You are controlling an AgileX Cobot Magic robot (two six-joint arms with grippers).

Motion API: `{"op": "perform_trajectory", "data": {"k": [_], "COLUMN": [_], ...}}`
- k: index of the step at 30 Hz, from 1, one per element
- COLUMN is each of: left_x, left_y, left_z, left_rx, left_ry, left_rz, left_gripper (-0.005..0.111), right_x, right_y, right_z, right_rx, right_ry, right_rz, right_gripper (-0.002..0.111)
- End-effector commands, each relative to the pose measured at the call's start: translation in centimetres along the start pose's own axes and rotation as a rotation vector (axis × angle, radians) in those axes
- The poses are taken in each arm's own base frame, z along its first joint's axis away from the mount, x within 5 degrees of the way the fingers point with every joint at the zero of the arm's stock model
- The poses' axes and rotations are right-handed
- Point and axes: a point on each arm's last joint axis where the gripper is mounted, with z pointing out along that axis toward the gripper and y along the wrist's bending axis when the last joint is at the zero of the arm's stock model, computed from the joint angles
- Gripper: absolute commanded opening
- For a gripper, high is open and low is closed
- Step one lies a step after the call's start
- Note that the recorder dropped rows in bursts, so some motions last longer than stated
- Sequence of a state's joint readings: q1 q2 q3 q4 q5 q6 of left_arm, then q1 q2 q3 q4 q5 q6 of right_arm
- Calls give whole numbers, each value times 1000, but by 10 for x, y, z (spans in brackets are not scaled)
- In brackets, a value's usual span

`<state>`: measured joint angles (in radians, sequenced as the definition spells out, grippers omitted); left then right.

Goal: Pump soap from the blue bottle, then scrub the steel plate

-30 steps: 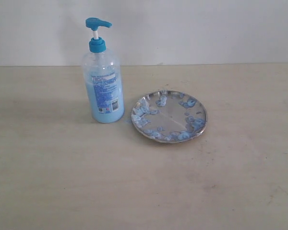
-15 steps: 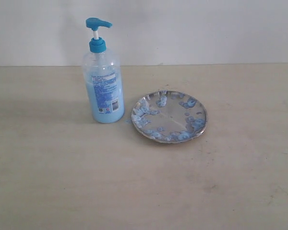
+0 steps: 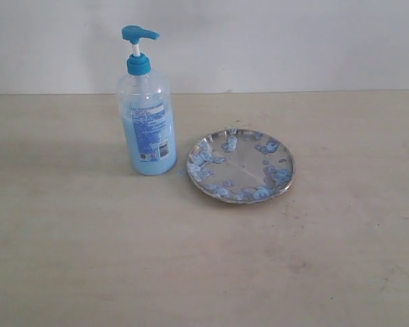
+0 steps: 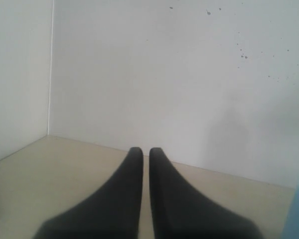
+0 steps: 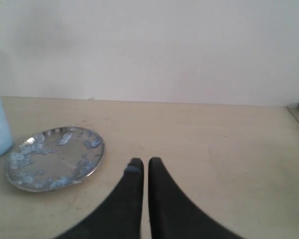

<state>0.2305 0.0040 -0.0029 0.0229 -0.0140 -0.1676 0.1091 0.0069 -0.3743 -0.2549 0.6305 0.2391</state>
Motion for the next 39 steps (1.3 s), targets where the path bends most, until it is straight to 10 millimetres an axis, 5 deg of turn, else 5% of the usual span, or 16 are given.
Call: {"op": "perform_trajectory", "data": {"k": [1,8,10,14,17,39], "left_x": [0,0,0,0,0,0], "left_y": [0,0,0,0,0,-1], "left_z": [0,0,0,0,0,0], "left_rx": [9,9,9,9,9,10], "left_ry": [-7,-7,-7,-7,-7,-14], "left_rz": [-11,-11,-11,-11,-11,-11], "left_gripper": [4,4,4,4,4,4], "right_x": [0,-5,9,71,91,94], "right_y": [2,11,13,16,15,7], "right_z": [-1,4,14,41,44,44], "right_rx": [8,-81,-95,-114,-105,36], "right_ry": [-10,-161,-153,-12,105,129], "right_rz": [26,-53,-38,35,55,81], "right_gripper": [0,0,0,0,0,0]}}
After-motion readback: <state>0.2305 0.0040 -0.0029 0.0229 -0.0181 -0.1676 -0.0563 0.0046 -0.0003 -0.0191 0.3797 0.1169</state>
